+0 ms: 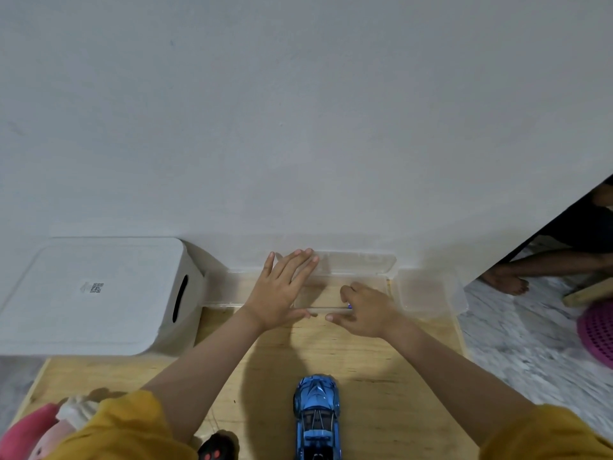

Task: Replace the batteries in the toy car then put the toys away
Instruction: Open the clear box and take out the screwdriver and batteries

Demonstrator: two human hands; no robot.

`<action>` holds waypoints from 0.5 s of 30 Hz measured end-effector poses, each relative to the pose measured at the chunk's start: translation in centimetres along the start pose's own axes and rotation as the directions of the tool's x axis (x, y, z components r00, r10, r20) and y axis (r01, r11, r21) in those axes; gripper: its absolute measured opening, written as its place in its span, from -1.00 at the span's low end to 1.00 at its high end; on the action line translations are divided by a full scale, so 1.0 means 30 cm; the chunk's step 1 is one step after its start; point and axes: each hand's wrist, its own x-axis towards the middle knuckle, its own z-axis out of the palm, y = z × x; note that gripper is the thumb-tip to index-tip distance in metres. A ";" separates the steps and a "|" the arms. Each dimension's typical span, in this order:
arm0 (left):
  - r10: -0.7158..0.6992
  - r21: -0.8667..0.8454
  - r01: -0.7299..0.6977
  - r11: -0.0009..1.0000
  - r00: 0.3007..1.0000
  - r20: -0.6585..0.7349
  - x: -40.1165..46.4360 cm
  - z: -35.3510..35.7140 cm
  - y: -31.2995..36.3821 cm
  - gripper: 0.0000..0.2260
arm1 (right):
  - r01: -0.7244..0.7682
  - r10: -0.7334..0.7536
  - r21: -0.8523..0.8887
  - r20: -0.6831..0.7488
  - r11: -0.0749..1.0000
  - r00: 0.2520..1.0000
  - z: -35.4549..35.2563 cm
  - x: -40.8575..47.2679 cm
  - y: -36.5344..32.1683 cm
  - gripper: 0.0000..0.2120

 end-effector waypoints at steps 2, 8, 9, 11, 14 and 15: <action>-0.002 -0.002 0.002 1.000 1.000 -0.004 0.000 0.002 0.002 0.08 | -0.011 0.011 -0.016 -0.026 1.000 1.000 0.006 0.002 -0.001 -0.34; -0.007 -0.011 0.006 1.000 1.000 -0.008 0.000 0.003 0.001 0.06 | -0.027 0.026 -0.042 -0.030 0.999 0.999 0.010 0.004 -0.002 -0.32; -0.007 -0.013 0.007 1.000 1.000 -0.006 -0.001 0.004 0.000 0.06 | -0.040 0.040 -0.014 -0.006 0.999 0.999 0.009 0.007 -0.003 -0.34; -0.010 -0.019 0.010 1.000 1.000 0.002 -0.001 0.005 0.000 0.06 | -0.055 0.054 0.026 0.030 0.998 0.998 0.001 0.013 -0.006 -0.36; -0.013 -0.023 0.013 1.000 1.000 0.008 0.001 0.002 0.002 0.07 | -0.070 0.067 0.051 0.060 0.996 0.996 -0.016 0.019 -0.005 -0.38; -0.015 -0.023 0.015 1.000 1.000 0.010 0.001 0.001 0.003 0.07 | -0.075 0.071 0.051 0.070 0.996 0.995 -0.020 0.021 -0.005 -0.39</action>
